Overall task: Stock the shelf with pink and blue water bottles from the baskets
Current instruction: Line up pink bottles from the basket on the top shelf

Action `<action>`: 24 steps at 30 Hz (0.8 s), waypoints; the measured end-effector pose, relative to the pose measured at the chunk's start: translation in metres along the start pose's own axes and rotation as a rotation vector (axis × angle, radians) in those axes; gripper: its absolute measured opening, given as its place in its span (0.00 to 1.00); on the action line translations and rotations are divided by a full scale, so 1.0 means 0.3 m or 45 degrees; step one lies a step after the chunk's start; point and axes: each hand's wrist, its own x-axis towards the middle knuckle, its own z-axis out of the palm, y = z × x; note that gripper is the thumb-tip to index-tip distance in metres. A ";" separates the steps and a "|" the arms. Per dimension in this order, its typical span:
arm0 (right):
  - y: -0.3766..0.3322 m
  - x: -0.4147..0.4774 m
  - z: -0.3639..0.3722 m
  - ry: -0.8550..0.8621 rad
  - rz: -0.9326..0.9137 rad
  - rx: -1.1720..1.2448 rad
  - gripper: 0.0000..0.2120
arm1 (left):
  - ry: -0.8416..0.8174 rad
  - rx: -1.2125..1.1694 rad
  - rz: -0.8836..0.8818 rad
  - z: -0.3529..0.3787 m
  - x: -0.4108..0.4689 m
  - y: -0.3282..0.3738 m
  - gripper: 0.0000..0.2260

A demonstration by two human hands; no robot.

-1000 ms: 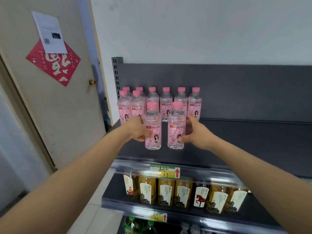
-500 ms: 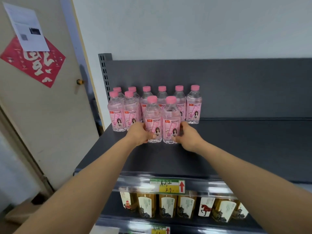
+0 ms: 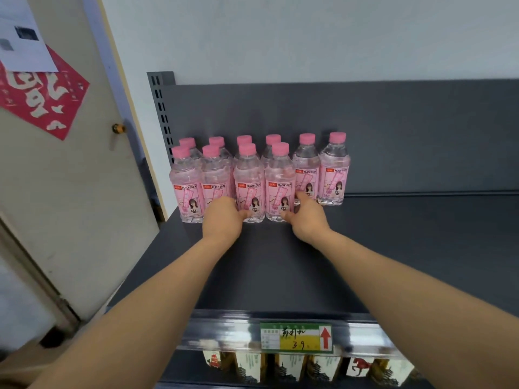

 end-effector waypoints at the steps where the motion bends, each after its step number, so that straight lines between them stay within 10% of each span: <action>1: -0.004 0.002 0.006 -0.004 0.002 0.009 0.21 | 0.005 0.013 -0.009 -0.001 0.004 0.000 0.17; 24: 0.271 -0.793 -0.561 0.290 -0.125 -0.174 0.11 | -0.410 -0.066 0.665 0.156 -0.707 0.482 0.08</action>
